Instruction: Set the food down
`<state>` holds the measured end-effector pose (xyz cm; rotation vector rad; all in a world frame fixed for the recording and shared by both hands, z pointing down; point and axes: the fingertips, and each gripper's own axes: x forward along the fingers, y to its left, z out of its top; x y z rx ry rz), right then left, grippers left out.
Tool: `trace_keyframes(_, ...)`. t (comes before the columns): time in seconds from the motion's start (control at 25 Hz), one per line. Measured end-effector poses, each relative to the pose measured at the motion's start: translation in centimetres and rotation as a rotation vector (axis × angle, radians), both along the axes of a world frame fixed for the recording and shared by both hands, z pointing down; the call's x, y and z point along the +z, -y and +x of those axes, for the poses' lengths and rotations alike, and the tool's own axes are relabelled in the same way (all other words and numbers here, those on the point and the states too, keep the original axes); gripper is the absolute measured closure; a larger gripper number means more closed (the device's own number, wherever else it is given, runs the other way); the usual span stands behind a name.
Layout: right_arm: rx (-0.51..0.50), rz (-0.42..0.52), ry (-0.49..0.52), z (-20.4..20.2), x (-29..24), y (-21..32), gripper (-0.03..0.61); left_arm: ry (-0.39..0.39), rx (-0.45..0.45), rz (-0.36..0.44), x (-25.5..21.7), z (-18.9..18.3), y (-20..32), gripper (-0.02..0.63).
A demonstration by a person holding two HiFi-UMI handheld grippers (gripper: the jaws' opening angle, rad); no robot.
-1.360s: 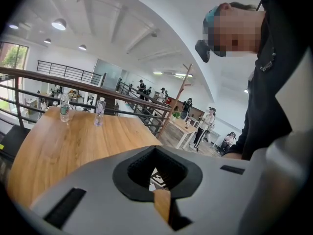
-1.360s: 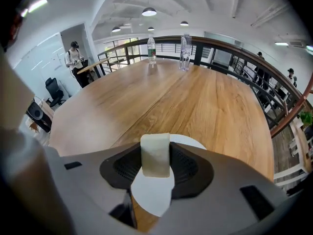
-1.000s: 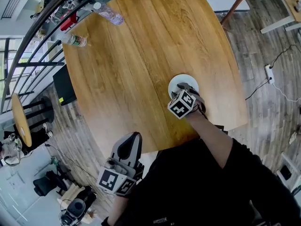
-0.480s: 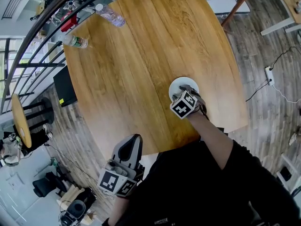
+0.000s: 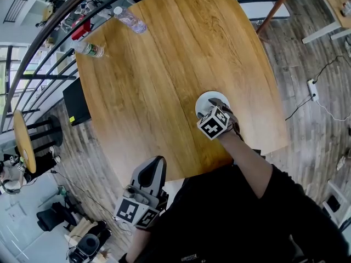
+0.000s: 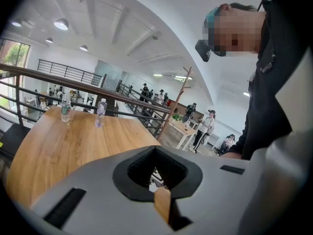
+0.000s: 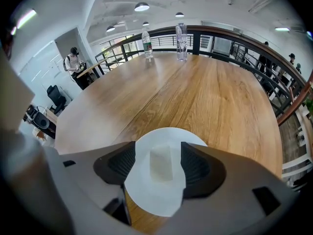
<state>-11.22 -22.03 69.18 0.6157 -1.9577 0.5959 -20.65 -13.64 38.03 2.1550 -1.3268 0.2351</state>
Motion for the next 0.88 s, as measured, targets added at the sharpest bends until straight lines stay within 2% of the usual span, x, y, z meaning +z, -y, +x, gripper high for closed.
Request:
trace_keyframes(0.16,0.031,0.028,0.034,-0.2,-1.8,0.7,0.298,-0.002,0.010,0.022,-0.1,-0.1,0.1,0.608)
trace_keyframes(0.36,0.071,0.078,0.126,-0.5,-6.4,1.2,0.302,-0.011,0.041,0.067,-1.1,0.6,0.2,0.608)
trace_keyframes(0.52,0.095,0.125,0.240,-0.8,-11.5,0.9,0.364,-0.013,0.072,0.107,-2.1,1.5,0.3,0.608)
trace_keyframes(0.6,0.100,0.149,0.313,-1.0,-14.6,0.5,0.429,-0.014,0.084,0.127,-2.7,1.7,0.4,0.608)
trace_keyframes(0.68,0.104,0.176,0.402,-1.2,-17.9,0.0,0.521,-0.015,0.094,0.149,-3.4,1.8,0.5,0.609)
trace_keyframes(0.88,0.129,0.234,0.572,-1.6,-25.1,-2.2,0.560,-0.012,0.117,0.191,-4.9,1.7,0.9,0.609)
